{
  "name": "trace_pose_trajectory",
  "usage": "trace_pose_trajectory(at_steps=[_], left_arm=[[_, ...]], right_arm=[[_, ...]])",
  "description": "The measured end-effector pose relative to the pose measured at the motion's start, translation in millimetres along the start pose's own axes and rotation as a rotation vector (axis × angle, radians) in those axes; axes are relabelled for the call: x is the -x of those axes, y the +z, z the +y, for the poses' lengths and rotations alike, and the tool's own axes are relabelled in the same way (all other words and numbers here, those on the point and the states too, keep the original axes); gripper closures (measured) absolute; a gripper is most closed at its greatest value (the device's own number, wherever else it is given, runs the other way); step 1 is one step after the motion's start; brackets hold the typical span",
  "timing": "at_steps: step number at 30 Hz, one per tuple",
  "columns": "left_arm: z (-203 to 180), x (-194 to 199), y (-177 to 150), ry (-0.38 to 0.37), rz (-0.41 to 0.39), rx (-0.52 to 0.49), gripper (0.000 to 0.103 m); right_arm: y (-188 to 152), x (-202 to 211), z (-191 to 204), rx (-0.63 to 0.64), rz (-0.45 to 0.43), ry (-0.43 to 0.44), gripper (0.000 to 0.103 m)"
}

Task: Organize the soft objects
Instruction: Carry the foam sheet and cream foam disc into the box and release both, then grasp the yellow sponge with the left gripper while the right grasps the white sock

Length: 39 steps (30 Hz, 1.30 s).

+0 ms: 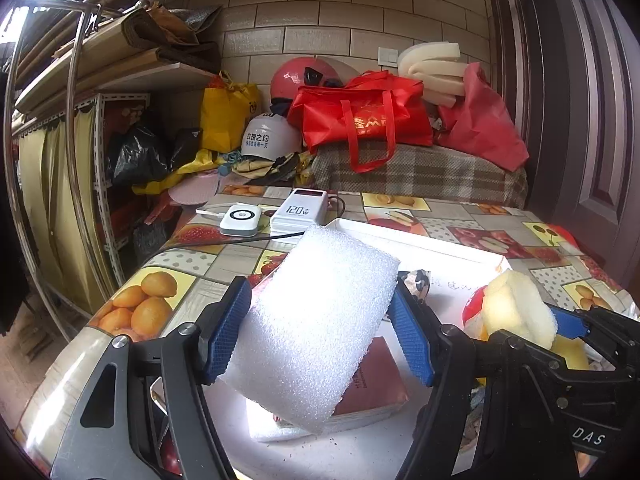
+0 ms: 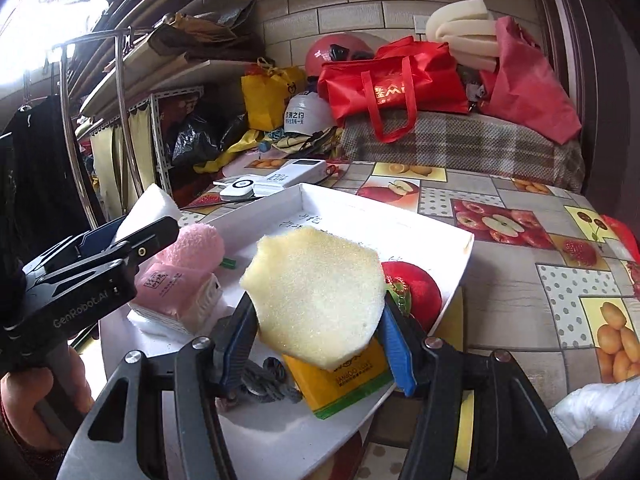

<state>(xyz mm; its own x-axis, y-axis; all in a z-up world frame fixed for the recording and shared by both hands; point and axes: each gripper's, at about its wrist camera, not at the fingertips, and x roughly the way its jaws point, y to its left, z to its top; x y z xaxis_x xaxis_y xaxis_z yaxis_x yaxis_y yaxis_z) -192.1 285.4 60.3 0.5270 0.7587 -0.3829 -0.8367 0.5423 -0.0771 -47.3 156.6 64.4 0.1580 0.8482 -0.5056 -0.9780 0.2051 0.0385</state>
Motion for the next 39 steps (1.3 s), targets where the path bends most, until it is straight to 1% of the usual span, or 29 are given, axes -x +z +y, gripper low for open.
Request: trace_pose_trajectory(at_steps=[3, 5, 10, 11, 12, 13, 15, 16, 17, 20, 24, 26, 27, 28, 29, 31, 33, 35, 37, 39], left_arm=[[-3, -4, 1, 0.011, 0.001, -0.007, 0.033], [-1, -6, 2, 0.010, 0.008, 0.003, 0.033], [8, -11, 2, 0.027, 0.035, 0.045, 0.031], [9, -10, 2, 0.034, 0.034, 0.051, 0.031], [10, -9, 2, 0.042, 0.031, 0.057, 0.030], [10, -8, 1, 0.051, 0.025, 0.060, 0.029], [10, -6, 1, 0.063, 0.012, 0.059, 0.011], [9, -4, 1, 0.064, 0.004, 0.055, 0.008], [8, -3, 0, 0.066, -0.004, 0.047, 0.001], [2, 1, 0, 0.065, -0.025, 0.016, 0.000], [-2, 1, 0, 0.062, -0.026, -0.012, 0.000], [-1, -3, 0, 0.077, 0.011, -0.006, 0.000], [2, -7, -2, 0.092, 0.056, 0.015, 0.000], [7, -10, -4, 0.089, 0.100, 0.058, 0.000], [13, -12, -7, 0.071, 0.133, 0.106, 0.000], [25, -12, -12, 0.038, 0.162, 0.195, 0.000], [37, -5, -15, 0.039, 0.133, 0.269, 0.000], [46, 4, -17, 0.042, 0.090, 0.320, 0.000], [49, 12, -17, 0.040, 0.055, 0.344, 0.000], [47, 16, -16, 0.033, 0.039, 0.336, 0.000]], right_arm=[[1, -2, 15, 0.037, -0.004, 0.020, 0.045], [2, -4, 20, 0.063, 0.001, 0.017, 0.045], [2, -6, 16, 0.053, 0.001, 0.025, 0.041], [2, -6, 15, 0.047, 0.003, 0.024, 0.035], [2, -7, 15, 0.043, 0.004, 0.021, 0.021], [2, -7, 14, 0.038, 0.004, 0.014, 0.017], [2, -6, 14, 0.032, 0.000, 0.004, 0.017], [2, -5, 13, 0.031, -0.002, 0.001, 0.017], [2, -5, 13, 0.031, -0.002, -0.001, 0.015], [2, -5, 14, 0.030, -0.003, -0.012, 0.000], [2, -3, 13, 0.025, -0.015, -0.023, 0.000], [2, -2, 13, 0.023, -0.019, -0.031, 0.000], [2, -2, 14, 0.027, -0.018, -0.038, 0.000], [2, -3, 16, 0.037, -0.013, -0.045, 0.000], [2, -4, 18, 0.048, -0.009, -0.048, 0.000], [2, -2, 21, 0.064, -0.019, -0.047, 0.000], [2, 2, 20, 0.062, -0.044, -0.050, 0.000], [1, 8, 17, 0.047, -0.076, -0.075, 0.000], [-1, 16, 15, 0.027, -0.103, -0.122, 0.000], [-3, 21, 15, 0.023, -0.102, -0.138, 0.000]])
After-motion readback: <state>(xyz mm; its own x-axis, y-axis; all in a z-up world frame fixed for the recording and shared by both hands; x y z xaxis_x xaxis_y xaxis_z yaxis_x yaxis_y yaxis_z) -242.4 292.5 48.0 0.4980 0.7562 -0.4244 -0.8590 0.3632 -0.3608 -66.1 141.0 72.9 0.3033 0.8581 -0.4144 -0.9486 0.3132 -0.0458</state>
